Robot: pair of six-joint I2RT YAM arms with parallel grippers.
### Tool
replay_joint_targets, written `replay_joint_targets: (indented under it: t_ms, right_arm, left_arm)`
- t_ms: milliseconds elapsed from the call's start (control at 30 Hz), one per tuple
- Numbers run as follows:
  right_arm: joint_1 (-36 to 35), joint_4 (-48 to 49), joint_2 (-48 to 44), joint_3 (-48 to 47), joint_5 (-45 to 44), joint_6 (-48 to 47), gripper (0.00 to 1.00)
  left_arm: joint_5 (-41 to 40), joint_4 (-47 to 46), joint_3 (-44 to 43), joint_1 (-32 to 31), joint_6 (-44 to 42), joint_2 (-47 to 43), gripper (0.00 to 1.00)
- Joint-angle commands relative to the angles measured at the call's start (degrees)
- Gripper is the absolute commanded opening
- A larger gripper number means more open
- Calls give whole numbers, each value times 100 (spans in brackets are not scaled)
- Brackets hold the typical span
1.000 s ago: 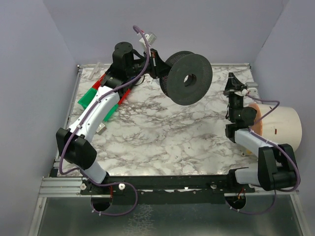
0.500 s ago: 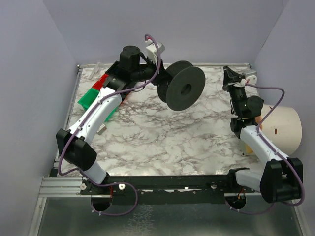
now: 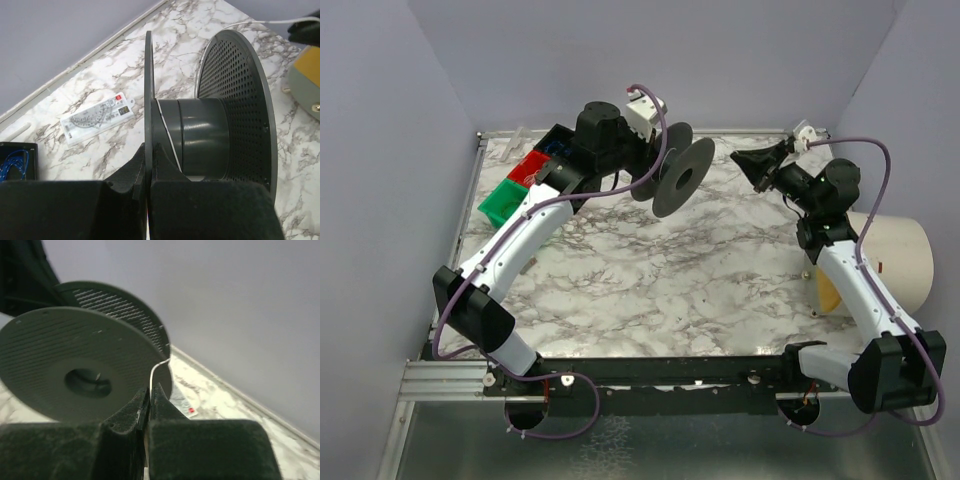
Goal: Wrap the cables
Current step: Wrap the cable around the cable reel.
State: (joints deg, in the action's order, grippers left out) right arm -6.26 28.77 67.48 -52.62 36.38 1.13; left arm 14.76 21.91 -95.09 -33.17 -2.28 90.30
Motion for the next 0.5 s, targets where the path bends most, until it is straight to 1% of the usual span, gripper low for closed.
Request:
replay_joint_targets:
  t_ms: [0,67,133,200,300,367,467]
  right_arm:
    - [24,-1128,8,-315,1570,84,1]
    - [20,-1253,47,-329,2096,275,1]
    - [15,-1014,93,-212,2493,670,0]
    - [10,-497,155,-68,2776,1265,0]
    - [11,423,307,-4,3198,2302,1]
    - [10,1086,414,-39,3382,3136,0]
    - [6,1964,533,-89,3428,4213,1]
  left_arm:
    - [-564,-254,-153,-23,-141,-320,0]
    - [-513,-262,-164,-24,-122,-299,0]
    - [-380,-249,-152,-58,-84,-263,0]
    - [-135,-207,-134,-123,-146,-222,0]
    - [5,-27,-151,-295,-452,-162,0]
    - [-58,114,-181,-427,-775,-125,0]
    - [-418,214,-166,-554,-1135,-99,0]
